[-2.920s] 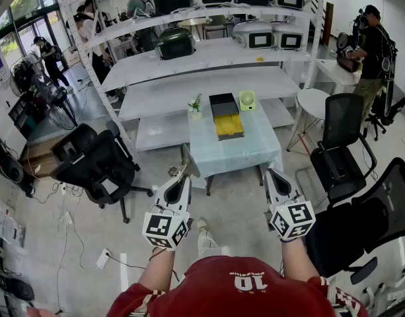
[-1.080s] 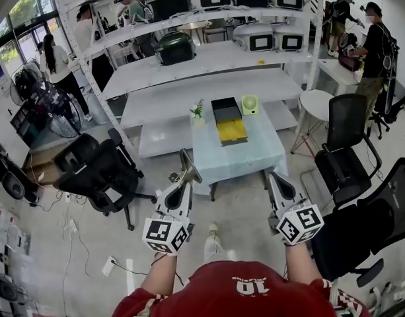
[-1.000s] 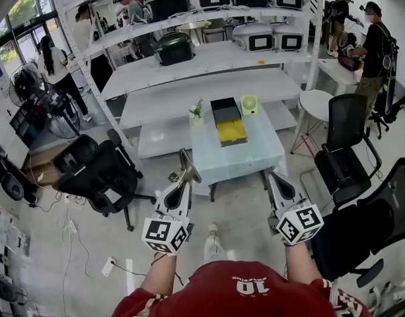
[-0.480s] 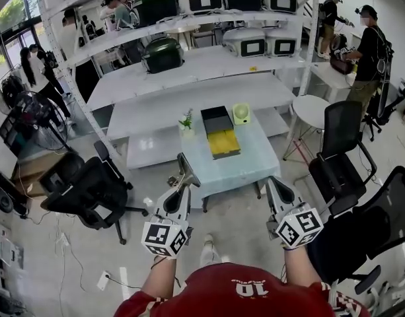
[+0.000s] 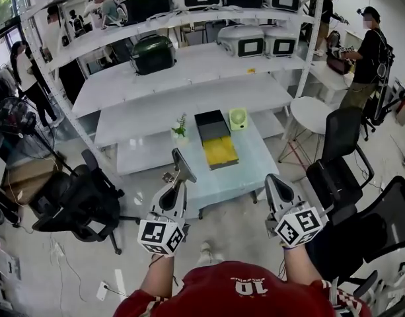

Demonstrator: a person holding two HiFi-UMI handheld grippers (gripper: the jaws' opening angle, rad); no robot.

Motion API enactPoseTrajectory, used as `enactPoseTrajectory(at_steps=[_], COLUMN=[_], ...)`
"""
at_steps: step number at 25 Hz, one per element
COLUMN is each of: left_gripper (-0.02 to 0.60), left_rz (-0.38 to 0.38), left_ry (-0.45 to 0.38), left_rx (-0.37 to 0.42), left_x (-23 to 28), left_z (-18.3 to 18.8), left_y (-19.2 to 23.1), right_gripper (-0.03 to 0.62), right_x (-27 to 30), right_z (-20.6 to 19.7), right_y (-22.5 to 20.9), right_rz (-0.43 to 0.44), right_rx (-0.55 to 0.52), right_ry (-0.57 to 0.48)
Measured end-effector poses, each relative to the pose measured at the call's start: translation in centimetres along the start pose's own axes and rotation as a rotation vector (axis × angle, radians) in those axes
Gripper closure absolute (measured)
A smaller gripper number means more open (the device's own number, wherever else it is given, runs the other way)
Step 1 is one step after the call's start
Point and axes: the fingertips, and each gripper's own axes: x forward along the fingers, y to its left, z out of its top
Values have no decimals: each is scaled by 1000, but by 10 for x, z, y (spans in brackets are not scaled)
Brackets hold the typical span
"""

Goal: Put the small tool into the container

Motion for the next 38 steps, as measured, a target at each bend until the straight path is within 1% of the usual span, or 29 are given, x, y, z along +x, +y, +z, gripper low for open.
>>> enactPoseTrajectory(at_steps=[7, 9, 14, 22, 27, 30, 34, 38], left_gripper=[574, 574, 574, 575, 575, 575, 574, 574], left_rz=[-61, -78, -120, -177, -184, -190, -179, -171], left_ry=[3, -6, -23, -44, -53, -55, -46, -45], left_rx=[-7, 3, 46, 51, -3, -17, -47, -45], left_x=[56, 67, 90, 112, 119, 122, 132, 145], left_z=[11, 16, 25, 18, 9, 3, -4, -6], left_y=[51, 64, 93, 131, 146, 152, 162, 166], right_gripper=[589, 589, 588, 589, 589, 589, 588, 589], right_x=[70, 91, 137, 181, 198, 208, 220, 236], right_z=[8, 8, 7, -11, -23, -26, -34, -40], right_y=[-15, -16, -10, 3, 6, 9, 7, -6], right_rz=[-59, -63, -64, -80, -84, -71, -56, -47], right_rx=[-23, -25, -34, -54, -73, -86, -92, -82], right_ry=[4, 4, 5, 28, 66, 77, 91, 101])
